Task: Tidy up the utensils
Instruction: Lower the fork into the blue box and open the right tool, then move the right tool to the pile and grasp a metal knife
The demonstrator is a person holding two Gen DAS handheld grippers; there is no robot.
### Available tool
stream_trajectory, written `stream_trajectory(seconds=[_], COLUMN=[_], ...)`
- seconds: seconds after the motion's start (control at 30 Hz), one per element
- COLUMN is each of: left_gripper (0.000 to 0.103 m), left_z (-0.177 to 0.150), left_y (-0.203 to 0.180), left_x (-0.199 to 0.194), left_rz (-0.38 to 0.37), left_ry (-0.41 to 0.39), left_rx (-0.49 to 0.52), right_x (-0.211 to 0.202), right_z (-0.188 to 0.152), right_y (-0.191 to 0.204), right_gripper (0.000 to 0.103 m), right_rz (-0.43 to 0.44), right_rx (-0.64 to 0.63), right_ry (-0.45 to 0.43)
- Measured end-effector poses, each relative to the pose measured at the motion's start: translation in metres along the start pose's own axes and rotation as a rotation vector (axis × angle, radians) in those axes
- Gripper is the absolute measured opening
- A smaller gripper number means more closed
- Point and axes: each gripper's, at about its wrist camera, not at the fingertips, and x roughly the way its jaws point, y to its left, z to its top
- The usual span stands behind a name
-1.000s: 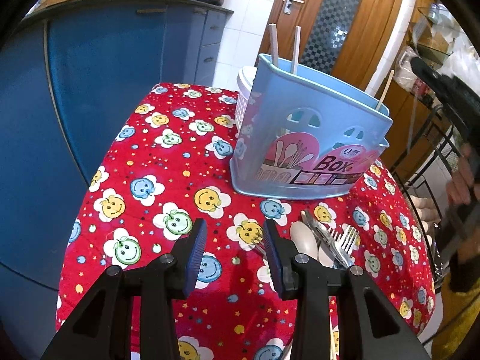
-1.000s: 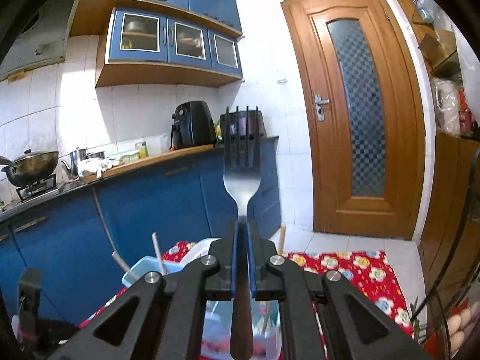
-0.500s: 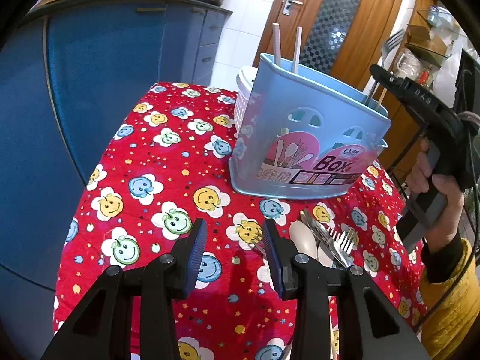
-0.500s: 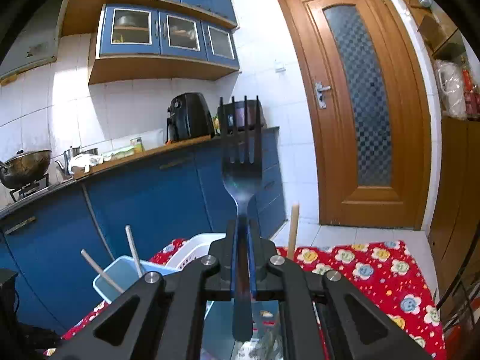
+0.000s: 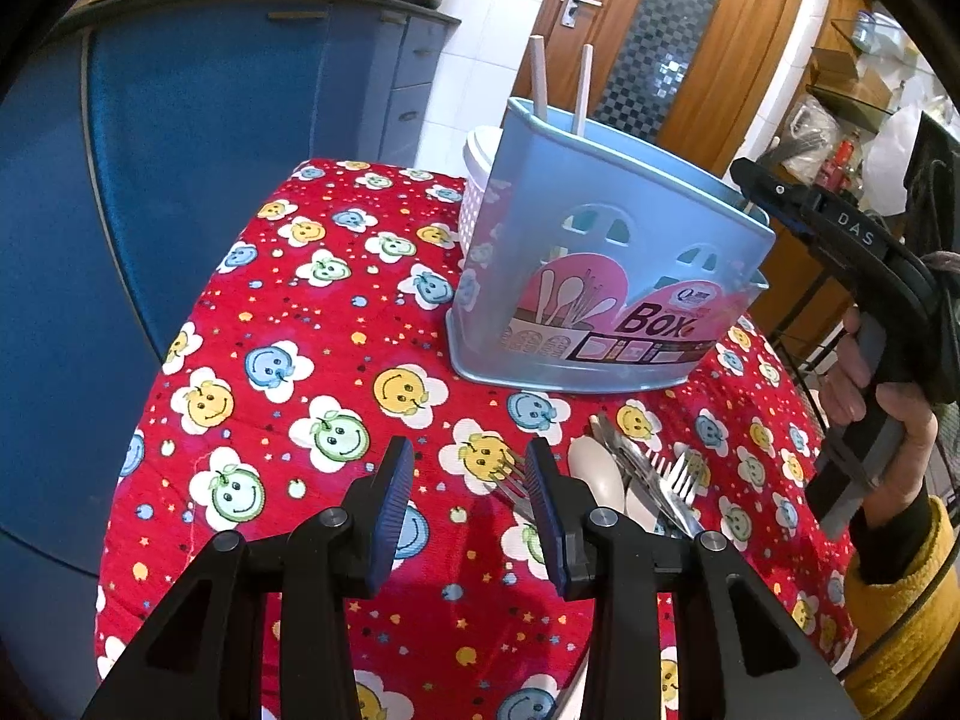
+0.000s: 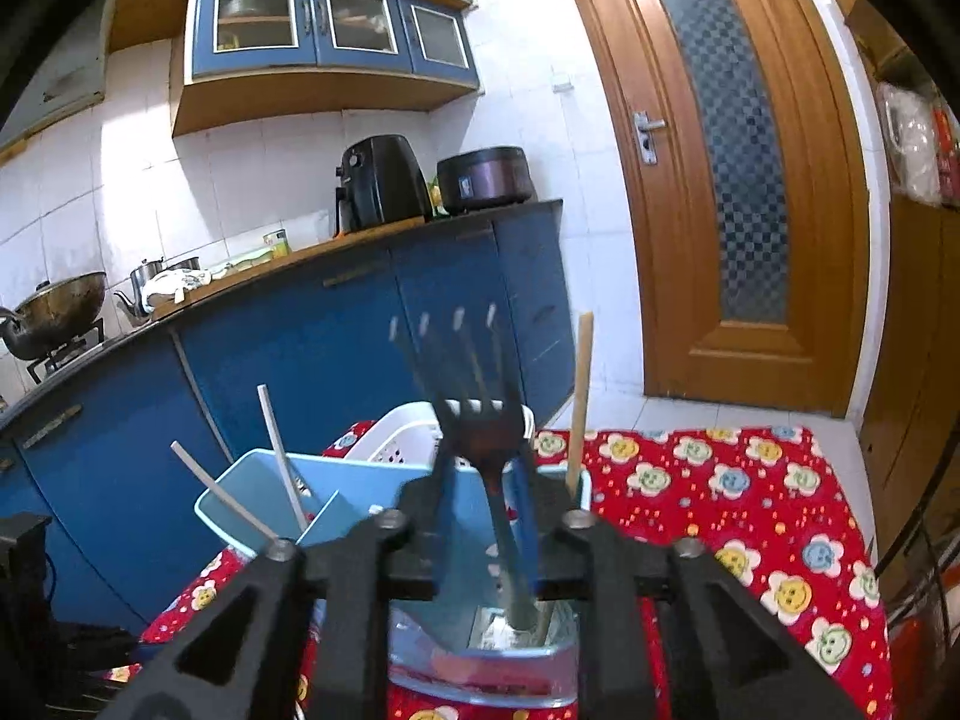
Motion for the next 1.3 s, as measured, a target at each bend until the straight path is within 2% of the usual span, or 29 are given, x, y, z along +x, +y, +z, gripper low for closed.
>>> stream_trajectory(seconds=[0.23,0.3,0.67,0.87,1.3], left_gripper=[0.039,0.039,0.039,0.039,0.040], left_z=[0.000,0.000,0.001,0.001,-0.011], left_y=[-0.001,-0.001,-0.007,-0.010,-0.010], left_x=[-0.002,-0.003,-0.008,-0.014,-0.025], left_rz=[-0.005,-0.007,-0.009,-0.009,-0.007], left_ry=[-0.002,-0.002,-0.009,-0.013,-0.002], left_rx=[-0.003,-0.004,0.015,0.019,0.020], right_x=[-0.020,-0.028,-0.067,-0.087,-0.102], right_z=[0.004,0.007,0.020,0.014,-0.043], right_y=[0.000,-0.001,0.003,0.011,0.033], right_gripper=[0.047,0.050,0.051,0.051,0.051], right_rz=[-0.003,-0.006,-0.010,0.014,0.044], right_rx=[0.002,0.007,0.004,0.016,0.009], right_ry=[-0.009,-0.023,-0.069,-0.016,0.134])
